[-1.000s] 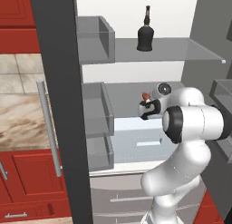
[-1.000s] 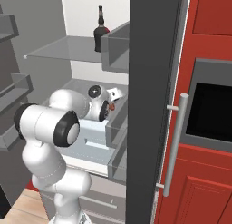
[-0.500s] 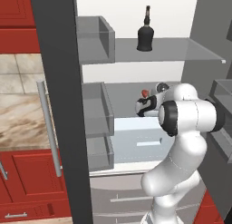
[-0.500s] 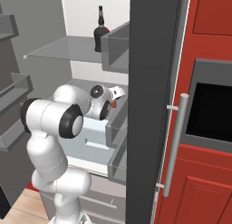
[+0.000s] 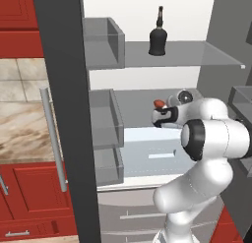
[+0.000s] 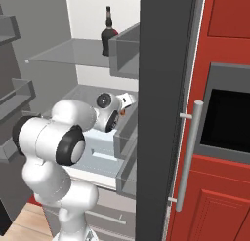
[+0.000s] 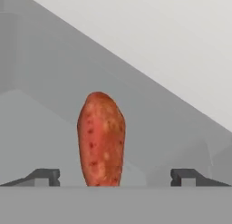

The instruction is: Place the liquors on the top shelf of the fridge to keep them out of children's reach, and place the sweet potato on lower shelves for easy access.

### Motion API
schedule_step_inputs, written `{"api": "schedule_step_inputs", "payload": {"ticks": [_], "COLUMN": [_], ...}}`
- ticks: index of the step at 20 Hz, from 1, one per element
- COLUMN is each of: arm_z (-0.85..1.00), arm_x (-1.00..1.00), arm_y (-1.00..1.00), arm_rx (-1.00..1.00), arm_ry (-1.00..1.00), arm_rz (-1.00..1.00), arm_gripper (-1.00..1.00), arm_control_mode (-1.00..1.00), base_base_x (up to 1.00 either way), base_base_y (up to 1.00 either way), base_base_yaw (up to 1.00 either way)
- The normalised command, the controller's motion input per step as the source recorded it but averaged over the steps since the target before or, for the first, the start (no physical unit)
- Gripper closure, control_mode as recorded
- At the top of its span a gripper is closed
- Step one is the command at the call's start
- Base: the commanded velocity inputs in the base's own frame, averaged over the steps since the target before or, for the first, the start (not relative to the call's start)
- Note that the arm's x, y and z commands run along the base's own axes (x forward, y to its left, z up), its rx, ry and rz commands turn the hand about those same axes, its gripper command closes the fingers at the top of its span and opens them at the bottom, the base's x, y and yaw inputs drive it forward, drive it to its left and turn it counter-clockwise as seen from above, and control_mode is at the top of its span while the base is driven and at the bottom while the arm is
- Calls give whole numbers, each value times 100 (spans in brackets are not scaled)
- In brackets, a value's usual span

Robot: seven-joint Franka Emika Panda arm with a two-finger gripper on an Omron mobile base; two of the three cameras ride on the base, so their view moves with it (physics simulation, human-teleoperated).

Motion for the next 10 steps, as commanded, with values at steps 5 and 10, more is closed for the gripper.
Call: {"api": "schedule_step_inputs", "payload": {"ticks": [5,10], "arm_z": [36,43], "arm_x": [-87,-94], "arm_y": [0,13], "arm_rx": [-2,-4], "arm_ry": [5,7], "arm_rz": [2,3], "arm_gripper": [-100,-100], "arm_control_mode": [-100,-100], "base_base_x": [0,0], "base_base_y": [0,0], "base_base_yaw": [0,0]}}
